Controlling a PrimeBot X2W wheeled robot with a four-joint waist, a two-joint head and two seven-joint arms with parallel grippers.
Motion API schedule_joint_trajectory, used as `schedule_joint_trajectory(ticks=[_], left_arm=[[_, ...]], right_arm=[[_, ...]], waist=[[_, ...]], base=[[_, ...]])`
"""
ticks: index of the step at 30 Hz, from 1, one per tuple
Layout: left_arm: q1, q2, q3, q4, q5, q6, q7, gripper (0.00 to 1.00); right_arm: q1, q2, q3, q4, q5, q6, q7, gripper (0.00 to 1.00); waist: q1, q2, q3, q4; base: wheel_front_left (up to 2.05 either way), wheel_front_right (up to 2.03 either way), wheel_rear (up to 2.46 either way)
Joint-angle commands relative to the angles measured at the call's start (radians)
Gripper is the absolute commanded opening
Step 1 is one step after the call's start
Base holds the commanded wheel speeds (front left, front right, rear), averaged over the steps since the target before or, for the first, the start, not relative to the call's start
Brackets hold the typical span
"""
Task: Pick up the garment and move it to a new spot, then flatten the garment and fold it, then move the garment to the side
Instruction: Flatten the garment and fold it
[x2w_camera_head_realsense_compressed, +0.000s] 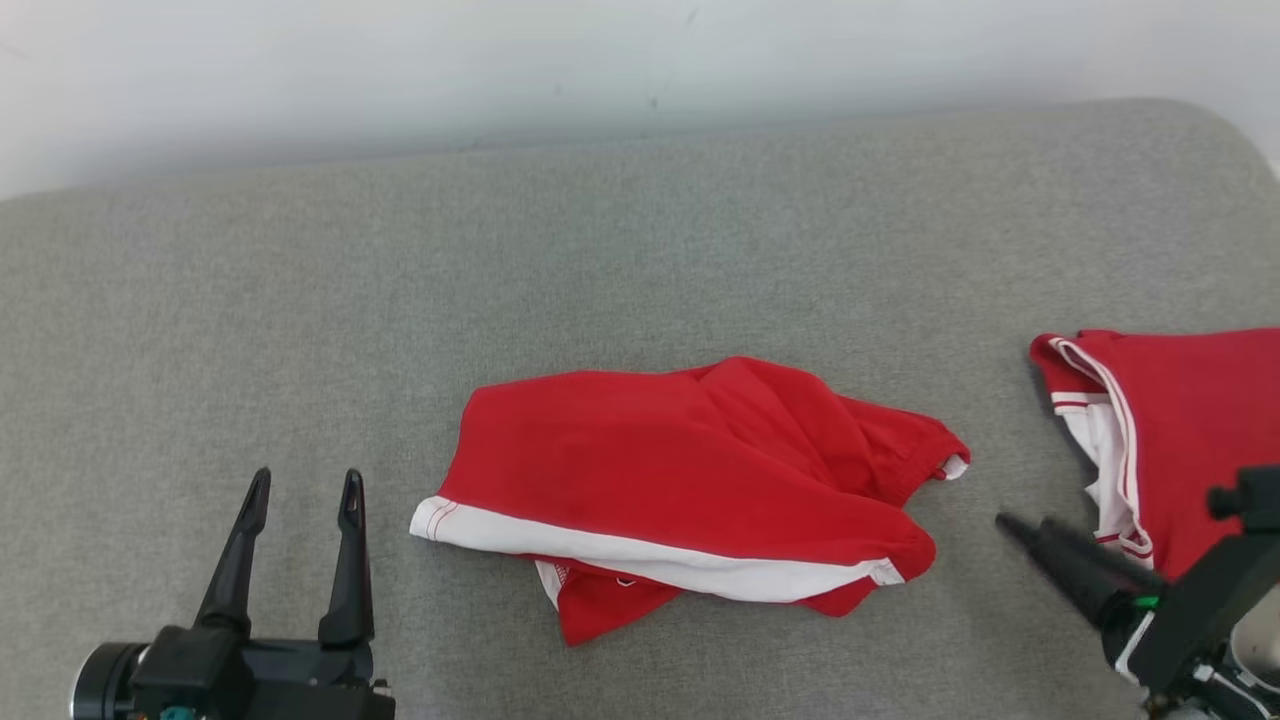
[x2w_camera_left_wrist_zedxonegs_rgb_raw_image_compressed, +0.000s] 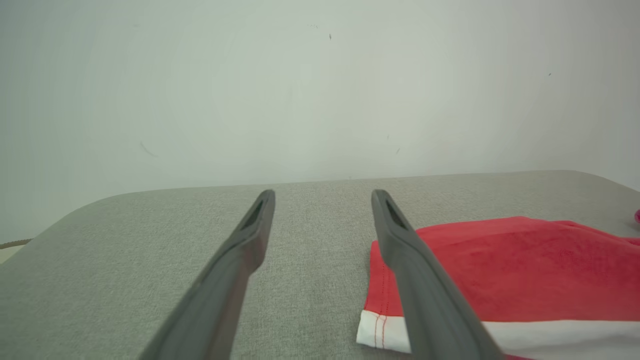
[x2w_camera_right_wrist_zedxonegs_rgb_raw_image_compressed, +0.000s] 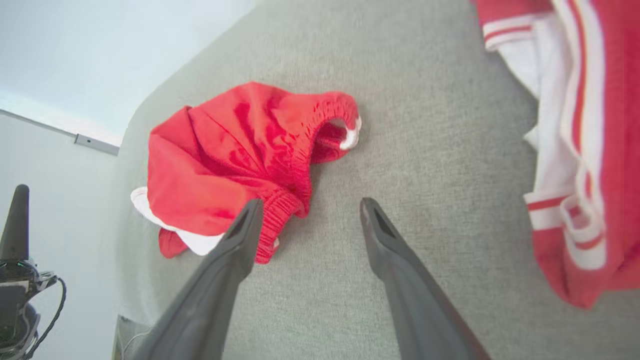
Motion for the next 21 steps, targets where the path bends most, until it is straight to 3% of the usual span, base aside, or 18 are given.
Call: schedule_joint_trajectory(ticks=[1,8,13,16,21], left_arm=[[0.014,0.004,0.005,-0.001,0.003,0.001,-0.003,1.0],[0.038,0.008,0.014,-0.004,0.005,0.008,-0.003,1.0],[0.042,0.007,0.006,-0.002,0.007,0.009,-0.003,1.0],[0.052,0.005,-0.004,0.002,0.004,0.01,-0.003,1.0],[0.078,0.003,-0.011,0.008,0.0,0.021,-0.003,1.0]], right_arm=[[0.006,0.012,-0.013,-0.006,-0.018,0.0,-0.034,1.0],[-0.026,0.106,-0.058,-0.033,-0.255,0.0,-0.377,1.0],[-0.053,0.156,-0.035,-0.028,-0.417,0.0,-0.553,1.0],[-0.05,0.18,-0.037,-0.011,-0.512,0.0,-0.624,1.0],[-0.014,0.222,-0.043,0.007,-0.654,0.0,-0.654,1.0]], waist=[[0.0001,0.0,-0.017,-0.01],[0.0001,0.0,-0.055,-0.014],[0.0001,0.0,-0.081,-0.007],[0.0001,0.0,-0.098,0.0],[0.0001,0.0,-0.121,0.009]], base=[[0.0,0.0,0.0],[0.0,0.0,0.0],[0.0,0.0,0.0],[0.0,0.0,0.0],[0.0,0.0,0.0]])
